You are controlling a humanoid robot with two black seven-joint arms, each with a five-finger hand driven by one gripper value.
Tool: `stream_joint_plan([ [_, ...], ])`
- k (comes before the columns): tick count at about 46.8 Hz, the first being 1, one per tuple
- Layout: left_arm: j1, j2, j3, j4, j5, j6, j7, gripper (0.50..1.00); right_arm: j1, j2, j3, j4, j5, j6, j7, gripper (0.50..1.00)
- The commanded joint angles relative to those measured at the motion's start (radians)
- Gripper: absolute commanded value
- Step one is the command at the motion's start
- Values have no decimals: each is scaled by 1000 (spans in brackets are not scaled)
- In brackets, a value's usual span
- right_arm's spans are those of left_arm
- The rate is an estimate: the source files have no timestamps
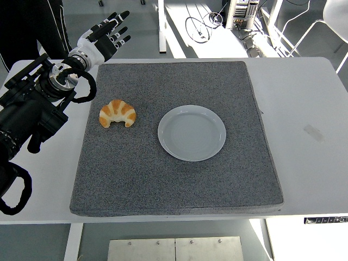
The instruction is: Place the bread on the plate
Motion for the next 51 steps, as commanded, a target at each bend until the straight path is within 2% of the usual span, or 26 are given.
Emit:
stream_joint_plan([
  [1,1,-2,2,-2,0,-1,-1,986,0,0,0,0,0,0,0,1000],
  [15,-25,3,0,1,1,20,0,986,0,0,0,0,0,0,0,1000],
  [21,-17,26,2,0,0,18,-12,986,0,0,0,0,0,0,0,1000],
  [26,-18,39,9,-3,35,12,-36,986,0,0,0,0,0,0,0,1000],
  [33,-17,55,52,-41,190,14,-127,986,0,0,0,0,0,0,0,1000],
  [35,-15,73,81,-83,244,8,-134,986,0,0,0,0,0,0,0,1000],
  [42,-23,239,219,-270,415,-26,-138,984,0,0,0,0,0,0,0,1000],
  [45,-43,277,285,-305,477,-38,-138,986,0,0,0,0,0,0,0,1000],
  [51,-97,336,400,-318,575,-109,-138,986,0,0,0,0,0,0,0,1000],
])
